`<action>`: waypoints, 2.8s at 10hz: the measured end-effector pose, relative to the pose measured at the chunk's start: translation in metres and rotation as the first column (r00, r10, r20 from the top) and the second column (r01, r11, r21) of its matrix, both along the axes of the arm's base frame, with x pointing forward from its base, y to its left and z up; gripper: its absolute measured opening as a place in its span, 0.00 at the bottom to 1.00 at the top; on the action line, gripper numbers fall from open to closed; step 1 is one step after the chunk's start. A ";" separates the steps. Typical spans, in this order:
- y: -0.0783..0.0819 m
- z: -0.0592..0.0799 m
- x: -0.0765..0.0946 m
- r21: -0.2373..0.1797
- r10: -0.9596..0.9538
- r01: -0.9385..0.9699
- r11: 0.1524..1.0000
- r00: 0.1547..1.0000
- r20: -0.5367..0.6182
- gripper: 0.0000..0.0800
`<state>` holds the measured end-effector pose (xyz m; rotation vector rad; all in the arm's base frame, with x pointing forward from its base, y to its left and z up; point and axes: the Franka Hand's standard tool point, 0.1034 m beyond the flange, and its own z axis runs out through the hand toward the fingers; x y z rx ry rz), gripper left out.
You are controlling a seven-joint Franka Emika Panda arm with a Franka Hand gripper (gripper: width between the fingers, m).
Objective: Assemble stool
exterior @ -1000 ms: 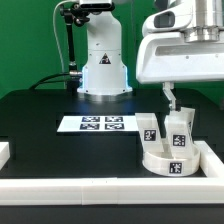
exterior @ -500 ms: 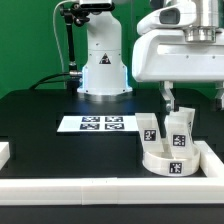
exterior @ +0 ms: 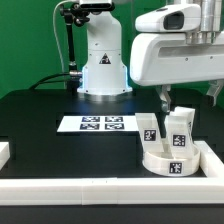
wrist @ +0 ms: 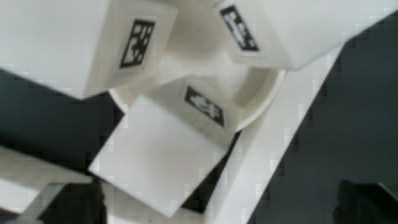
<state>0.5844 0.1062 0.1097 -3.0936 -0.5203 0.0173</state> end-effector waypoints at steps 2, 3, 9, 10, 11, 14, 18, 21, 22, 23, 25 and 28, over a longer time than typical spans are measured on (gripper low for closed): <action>0.001 -0.001 0.001 -0.034 -0.006 0.003 0.999 0.997 -0.080 0.81; -0.001 -0.001 0.002 -0.030 0.022 -0.024 0.999 0.997 -0.072 0.81; -0.022 -0.002 0.012 -0.022 0.458 -0.460 0.887 0.887 -0.063 0.81; -0.024 -0.002 0.013 -0.024 0.511 -0.513 0.858 0.857 -0.068 0.81; -0.026 -0.002 0.014 -0.031 0.571 -0.574 0.818 0.818 -0.072 0.81; -0.020 -0.007 0.022 -0.036 0.755 -0.760 0.649 0.649 -0.099 0.81; -0.023 -0.009 0.021 -0.031 0.774 -0.781 0.624 0.623 -0.111 0.81; -0.014 -0.015 0.020 -0.024 0.772 -0.778 0.627 0.626 -0.116 0.81; -0.015 -0.018 0.020 -0.023 0.771 -0.778 0.628 0.626 -0.118 0.81; -0.014 -0.021 0.019 -0.021 0.771 -0.779 0.627 0.625 -0.122 0.81; -0.014 -0.025 0.018 -0.018 0.769 -0.777 0.630 0.626 -0.128 0.81; -0.016 -0.026 0.017 -0.019 0.759 -0.767 0.641 0.638 -0.130 0.44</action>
Offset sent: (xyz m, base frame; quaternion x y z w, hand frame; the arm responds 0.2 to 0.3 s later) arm 0.0147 0.0122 -0.0068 0.0608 0.0745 -0.1151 0.9887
